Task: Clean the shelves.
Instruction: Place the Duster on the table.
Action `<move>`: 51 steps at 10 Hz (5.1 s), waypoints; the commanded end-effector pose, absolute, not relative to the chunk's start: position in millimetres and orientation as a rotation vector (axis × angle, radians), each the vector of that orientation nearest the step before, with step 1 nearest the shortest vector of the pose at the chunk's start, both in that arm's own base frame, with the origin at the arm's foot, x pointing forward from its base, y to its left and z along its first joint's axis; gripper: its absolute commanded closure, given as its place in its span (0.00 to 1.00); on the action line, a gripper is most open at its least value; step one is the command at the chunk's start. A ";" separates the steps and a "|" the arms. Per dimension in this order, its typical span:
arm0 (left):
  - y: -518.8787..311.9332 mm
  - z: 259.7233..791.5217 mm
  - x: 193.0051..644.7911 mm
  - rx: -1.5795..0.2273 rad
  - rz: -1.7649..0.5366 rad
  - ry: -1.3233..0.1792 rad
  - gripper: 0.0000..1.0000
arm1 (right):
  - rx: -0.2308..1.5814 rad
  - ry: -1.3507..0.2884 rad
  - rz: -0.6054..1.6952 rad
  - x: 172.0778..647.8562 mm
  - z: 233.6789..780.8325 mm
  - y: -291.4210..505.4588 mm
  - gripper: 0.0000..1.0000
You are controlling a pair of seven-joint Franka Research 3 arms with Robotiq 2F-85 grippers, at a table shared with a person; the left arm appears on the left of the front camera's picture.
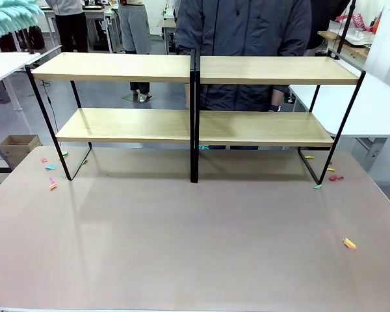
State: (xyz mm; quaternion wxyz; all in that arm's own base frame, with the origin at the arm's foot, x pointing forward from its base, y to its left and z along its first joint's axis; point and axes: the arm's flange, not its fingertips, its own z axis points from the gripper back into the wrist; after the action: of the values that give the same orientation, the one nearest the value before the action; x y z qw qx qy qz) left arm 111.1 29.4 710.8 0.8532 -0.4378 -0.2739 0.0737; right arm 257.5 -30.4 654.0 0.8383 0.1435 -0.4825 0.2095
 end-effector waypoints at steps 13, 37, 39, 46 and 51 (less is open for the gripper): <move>29.2 522.6 162.8 -0.919 -0.567 0.254 0.87 | 0.831 -0.189 0.316 290.0 507.1 -17.3 0.00; 127.1 463.6 280.4 -0.792 0.036 -0.855 0.00 | 0.934 0.130 0.093 357.8 376.7 34.6 0.00; 110.5 466.0 274.9 -1.082 -0.032 -0.679 0.00 | 0.934 0.130 0.093 357.8 376.7 34.6 0.00; 94.3 431.5 312.3 -1.275 -0.065 -0.300 0.00 | 1.209 0.047 -0.017 343.9 433.9 5.6 0.00; 94.3 431.5 312.3 -1.275 -0.065 -0.300 0.00 | 1.209 0.047 -0.017 343.9 433.9 5.6 0.00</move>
State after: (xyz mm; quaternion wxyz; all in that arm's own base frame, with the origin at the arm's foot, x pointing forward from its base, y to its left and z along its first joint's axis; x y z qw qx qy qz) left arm 313.2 96.6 429.4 0.7943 -0.5916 -0.1357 -0.0268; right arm 343.6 11.3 431.7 0.8194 0.5720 0.0348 -0.0141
